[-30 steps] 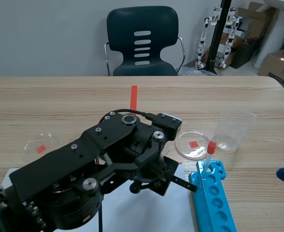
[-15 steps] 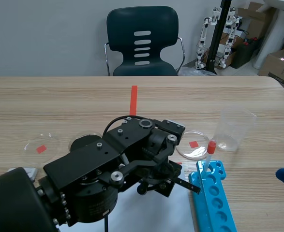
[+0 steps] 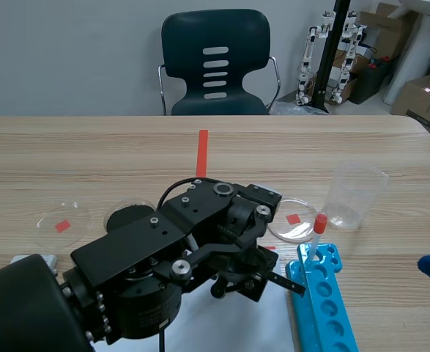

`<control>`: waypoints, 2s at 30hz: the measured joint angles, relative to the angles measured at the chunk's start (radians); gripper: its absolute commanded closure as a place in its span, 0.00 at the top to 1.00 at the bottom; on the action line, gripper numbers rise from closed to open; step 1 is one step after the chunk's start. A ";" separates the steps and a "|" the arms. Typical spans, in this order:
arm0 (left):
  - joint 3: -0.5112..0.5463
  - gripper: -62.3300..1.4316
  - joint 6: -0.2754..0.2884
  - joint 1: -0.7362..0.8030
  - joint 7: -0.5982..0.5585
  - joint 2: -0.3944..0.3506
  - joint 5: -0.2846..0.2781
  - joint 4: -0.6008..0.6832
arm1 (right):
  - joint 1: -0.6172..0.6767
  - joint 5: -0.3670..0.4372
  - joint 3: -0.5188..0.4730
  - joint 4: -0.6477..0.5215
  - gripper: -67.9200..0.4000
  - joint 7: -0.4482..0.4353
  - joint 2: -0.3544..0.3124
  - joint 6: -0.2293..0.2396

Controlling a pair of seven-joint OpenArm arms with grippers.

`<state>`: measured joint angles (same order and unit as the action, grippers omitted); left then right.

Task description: Put the right mineral back

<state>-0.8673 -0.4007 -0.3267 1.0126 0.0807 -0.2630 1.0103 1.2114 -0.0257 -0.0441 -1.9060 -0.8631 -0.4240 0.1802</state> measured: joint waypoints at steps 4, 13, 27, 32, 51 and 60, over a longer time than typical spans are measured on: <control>0.000 0.50 -0.016 0.000 0.000 0.000 0.000 0.000 | 0.000 0.000 0.000 0.000 0.92 0.000 0.000 0.000; 0.000 0.88 -0.070 0.000 -0.015 0.000 0.000 0.000 | 0.000 0.000 0.000 0.000 0.92 0.000 0.000 0.000; 0.000 0.88 -0.070 0.000 -0.015 0.000 0.000 0.000 | 0.000 0.000 0.000 0.000 0.92 0.000 0.000 0.000; 0.000 0.88 -0.070 0.003 -0.015 -0.006 -0.001 0.021 | 0.000 0.000 0.000 0.000 0.92 0.000 0.000 0.000; 0.000 0.88 -0.070 0.078 -0.019 -0.106 -0.004 0.259 | 0.000 0.000 0.000 0.000 0.92 0.000 0.000 0.000; 0.000 0.88 -0.070 0.078 -0.022 -0.106 -0.004 0.256 | 0.000 0.000 0.000 0.000 0.92 0.000 0.000 0.000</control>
<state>-0.8673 -0.4709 -0.2489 0.9909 -0.0250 -0.2668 1.2667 1.2114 -0.0257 -0.0441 -1.9060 -0.8631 -0.4240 0.1802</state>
